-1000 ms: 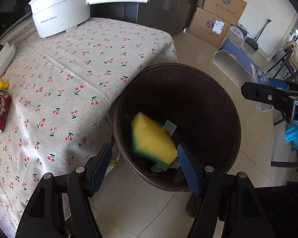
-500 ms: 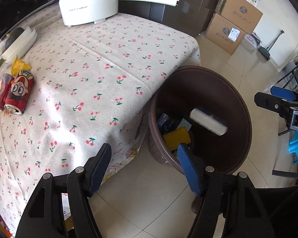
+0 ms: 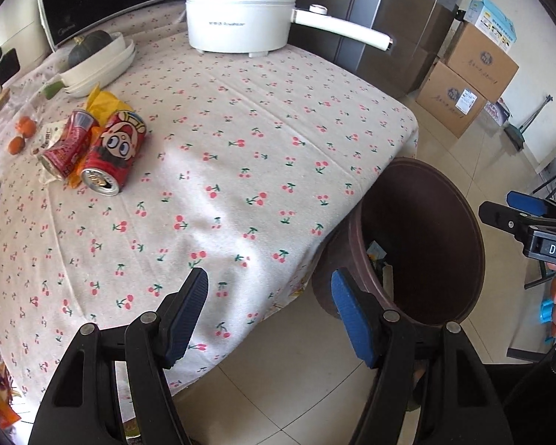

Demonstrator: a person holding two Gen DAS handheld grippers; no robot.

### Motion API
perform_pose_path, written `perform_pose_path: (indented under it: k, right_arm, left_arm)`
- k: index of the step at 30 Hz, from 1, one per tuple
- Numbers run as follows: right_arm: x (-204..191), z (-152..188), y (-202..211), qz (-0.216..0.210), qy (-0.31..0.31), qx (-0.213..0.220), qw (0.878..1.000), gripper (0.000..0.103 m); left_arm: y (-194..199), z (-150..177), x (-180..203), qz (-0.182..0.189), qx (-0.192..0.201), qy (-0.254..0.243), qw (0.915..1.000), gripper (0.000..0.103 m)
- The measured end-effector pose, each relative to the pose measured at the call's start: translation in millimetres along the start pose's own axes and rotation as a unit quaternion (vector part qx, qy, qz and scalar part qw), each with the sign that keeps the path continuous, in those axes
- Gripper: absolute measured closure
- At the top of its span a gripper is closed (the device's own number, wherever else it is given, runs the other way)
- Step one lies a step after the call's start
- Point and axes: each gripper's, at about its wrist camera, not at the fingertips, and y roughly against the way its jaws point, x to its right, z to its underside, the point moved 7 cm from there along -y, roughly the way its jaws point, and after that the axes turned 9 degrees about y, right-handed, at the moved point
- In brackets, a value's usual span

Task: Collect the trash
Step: 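Open both grippers over the bin to drop the almond box and sponge, then move the left gripper to the crushed red can and grasp it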

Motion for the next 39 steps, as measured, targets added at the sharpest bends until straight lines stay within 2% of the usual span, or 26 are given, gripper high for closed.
perform_pose_path:
  k: [11, 22, 27, 33, 39]
  right_arm:
    - [-64, -30, -8, -0.026, 0.025, 0.009, 0.999, 0.012]
    - [-137, -55, -22, -0.066, 0.049, 0.008, 0.997, 0.012]
    - [-158, -64, -33, -0.079, 0.055, 0.001, 0.995, 0.012]
    - [-160, -74, -49, -0.066, 0.061, -0.010, 0.996, 0.012]
    - [-150, -82, -56, -0.077, 0.036, -0.016, 0.996, 0.012]
  left_arm:
    - [29, -10, -81, -0.021, 0.028, 0.080, 0.9962, 0.031]
    - [52, -10, -173, -0.046, 0.050, 0.167, 0.9837, 0.031]
    - [47, -17, -210, -0.072, 0.053, 0.195, 0.9767, 0.031]
    - [19, -57, -243, -0.084, 0.056, 0.215, 0.9713, 0.031]
    - [-19, -110, -246, -0.087, 0.058, 0.181, 0.9779, 0.031]
